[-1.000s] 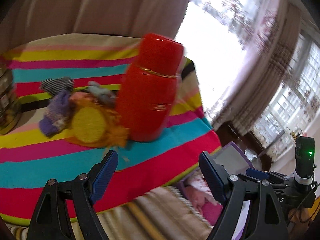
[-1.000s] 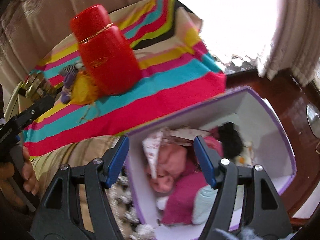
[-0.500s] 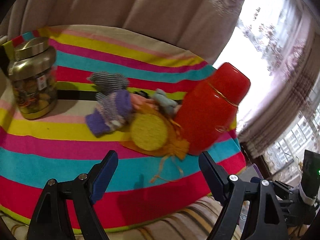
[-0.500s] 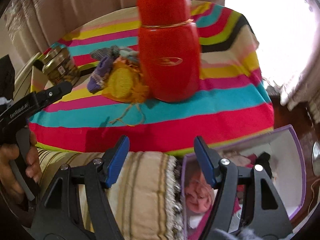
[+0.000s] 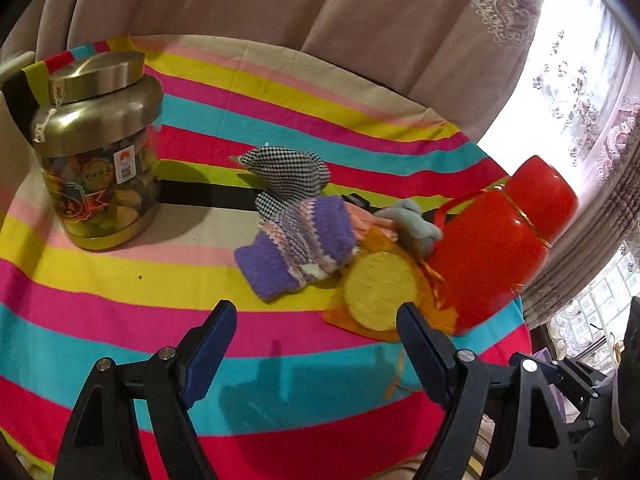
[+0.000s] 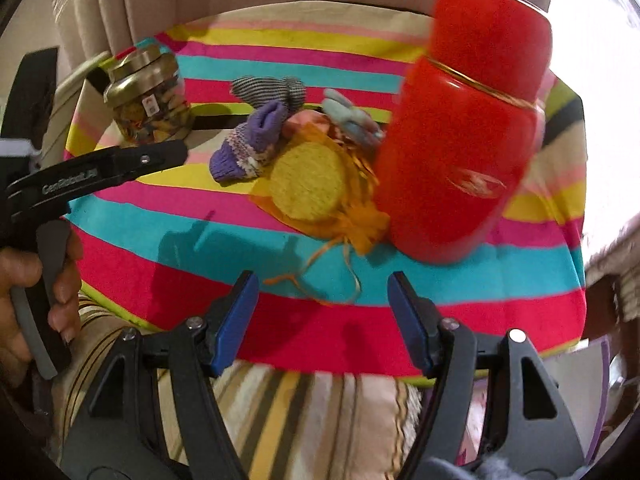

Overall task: Organize soft objects
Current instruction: 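Move both open tools back over the remaining soft items, then grasp the purple knit mitten with the left tool while the right grasps the orange mesh bag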

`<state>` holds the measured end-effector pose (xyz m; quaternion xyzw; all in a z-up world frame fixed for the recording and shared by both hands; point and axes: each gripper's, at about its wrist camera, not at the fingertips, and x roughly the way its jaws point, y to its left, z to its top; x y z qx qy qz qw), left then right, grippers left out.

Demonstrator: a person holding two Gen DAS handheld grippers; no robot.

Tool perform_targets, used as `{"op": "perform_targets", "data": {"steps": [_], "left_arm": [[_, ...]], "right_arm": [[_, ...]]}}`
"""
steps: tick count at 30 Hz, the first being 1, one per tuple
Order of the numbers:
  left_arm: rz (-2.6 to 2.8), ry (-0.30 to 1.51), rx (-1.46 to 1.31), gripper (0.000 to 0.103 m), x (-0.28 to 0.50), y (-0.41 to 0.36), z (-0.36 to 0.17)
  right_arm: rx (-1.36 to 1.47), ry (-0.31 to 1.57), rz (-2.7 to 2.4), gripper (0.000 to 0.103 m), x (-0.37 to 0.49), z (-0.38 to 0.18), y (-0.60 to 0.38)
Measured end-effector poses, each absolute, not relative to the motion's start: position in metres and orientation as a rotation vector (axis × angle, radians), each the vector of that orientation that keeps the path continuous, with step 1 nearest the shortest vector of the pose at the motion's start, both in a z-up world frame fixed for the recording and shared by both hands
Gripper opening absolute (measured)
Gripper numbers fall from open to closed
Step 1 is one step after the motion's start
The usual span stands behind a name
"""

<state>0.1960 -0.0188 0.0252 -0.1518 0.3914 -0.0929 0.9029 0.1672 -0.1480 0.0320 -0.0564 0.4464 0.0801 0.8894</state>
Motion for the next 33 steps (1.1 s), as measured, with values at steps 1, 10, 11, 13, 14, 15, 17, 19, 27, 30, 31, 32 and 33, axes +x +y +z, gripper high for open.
{"op": "perform_targets", "data": {"steps": [1, 10, 11, 13, 14, 15, 17, 19, 27, 30, 31, 32, 33], "left_arm": [[-0.199, 0.807, -0.316, 0.082, 0.2, -0.018, 0.023], [-0.238, 0.793, -0.265, 0.082, 0.242, -0.01, 0.006], [-0.235, 0.802, -0.263, 0.081, 0.247, -0.008, 0.002], [-0.227, 0.821, -0.259, 0.076, 0.26, -0.005, -0.006], [-0.23, 0.833, -0.262, 0.073, 0.266, -0.003, -0.011], [-0.232, 0.84, -0.262, 0.073, 0.27, -0.003, -0.014], [-0.227, 0.856, -0.254, 0.07, 0.279, -0.002, -0.021], [-0.23, 0.87, -0.254, 0.069, 0.286, -0.002, -0.028], [-0.242, 0.887, -0.217, 0.034, 0.295, -0.002, -0.04], [-0.271, 0.888, -0.25, 0.023, 0.294, 0.002, -0.041], [-0.272, 0.887, -0.246, 0.022, 0.293, 0.001, -0.041], [-0.275, 0.885, -0.243, 0.021, 0.292, 0.0, -0.041], [-0.277, 0.883, -0.246, 0.021, 0.291, 0.001, -0.041]], "right_arm": [[-0.144, 0.921, 0.172, 0.07, 0.172, 0.03, -0.14], [-0.287, 0.877, 0.168, 0.079, 0.206, 0.017, -0.109], [-0.292, 0.875, 0.166, 0.079, 0.21, 0.016, -0.108], [-0.294, 0.877, 0.168, 0.08, 0.219, 0.013, -0.105], [-0.294, 0.879, 0.167, 0.08, 0.223, 0.011, -0.104], [-0.298, 0.879, 0.164, 0.082, 0.227, 0.009, -0.102], [-0.315, 0.888, 0.151, 0.083, 0.236, 0.003, -0.097], [-0.341, 0.9, 0.138, 0.083, 0.245, -0.004, -0.091], [-0.387, 0.924, 0.077, 0.084, 0.271, -0.02, -0.082], [-0.39, 0.933, 0.061, 0.084, 0.28, -0.026, -0.081], [-0.389, 0.938, 0.058, 0.084, 0.282, -0.027, -0.082], [-0.39, 0.943, 0.056, 0.084, 0.284, -0.028, -0.083], [-0.393, 0.946, 0.055, 0.085, 0.285, -0.029, -0.083]]}}
